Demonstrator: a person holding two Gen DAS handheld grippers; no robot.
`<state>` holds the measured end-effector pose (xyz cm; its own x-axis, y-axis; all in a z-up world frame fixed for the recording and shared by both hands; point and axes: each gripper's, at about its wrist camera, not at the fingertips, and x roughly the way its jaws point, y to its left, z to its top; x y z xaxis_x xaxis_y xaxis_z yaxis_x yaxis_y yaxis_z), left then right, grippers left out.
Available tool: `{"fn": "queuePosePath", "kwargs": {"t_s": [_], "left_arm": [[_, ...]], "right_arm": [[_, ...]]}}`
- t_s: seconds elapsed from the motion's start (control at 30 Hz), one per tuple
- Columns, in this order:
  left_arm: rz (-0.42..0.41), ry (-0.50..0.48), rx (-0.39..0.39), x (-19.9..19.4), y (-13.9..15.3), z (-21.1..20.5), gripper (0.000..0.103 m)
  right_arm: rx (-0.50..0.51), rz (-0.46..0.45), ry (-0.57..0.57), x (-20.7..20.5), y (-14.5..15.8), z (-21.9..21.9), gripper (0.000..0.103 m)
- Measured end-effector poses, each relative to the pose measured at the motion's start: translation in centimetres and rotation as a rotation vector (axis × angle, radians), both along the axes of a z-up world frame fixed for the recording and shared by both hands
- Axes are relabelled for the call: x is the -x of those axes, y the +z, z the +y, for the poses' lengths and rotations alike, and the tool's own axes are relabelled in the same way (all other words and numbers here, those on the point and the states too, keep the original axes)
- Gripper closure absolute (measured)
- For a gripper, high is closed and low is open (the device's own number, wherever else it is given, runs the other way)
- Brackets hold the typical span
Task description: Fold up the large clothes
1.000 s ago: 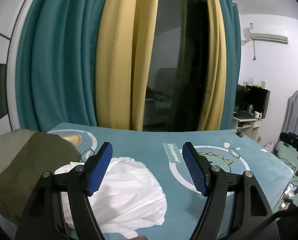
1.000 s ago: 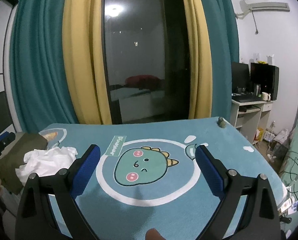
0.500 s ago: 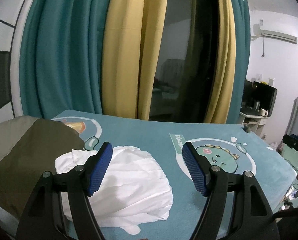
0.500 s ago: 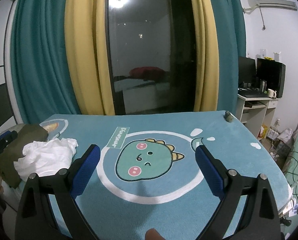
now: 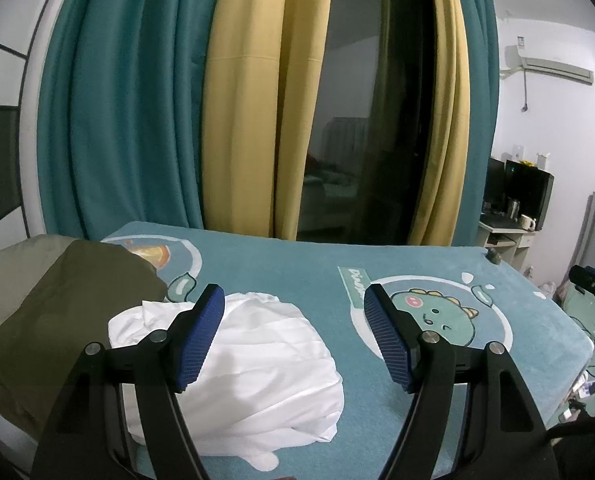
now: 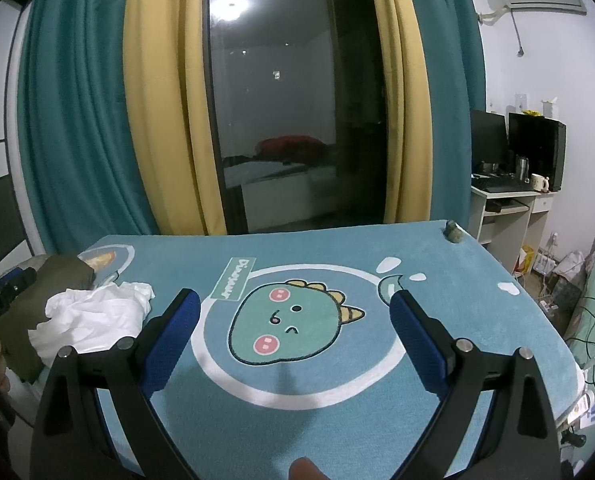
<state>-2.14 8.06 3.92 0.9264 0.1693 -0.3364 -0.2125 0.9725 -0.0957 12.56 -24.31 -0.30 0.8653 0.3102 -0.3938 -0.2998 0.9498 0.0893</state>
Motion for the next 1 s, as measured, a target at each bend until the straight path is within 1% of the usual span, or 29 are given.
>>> {"fn": "queuePosePath", "kwargs": {"t_s": [1.0], "left_arm": [[-0.007,-0.009,0.006,0.54,-0.09,-0.12,0.028]], "right_arm": [[-0.001,-0.003,-0.011,0.41,0.07,0.03,0.008]]}}
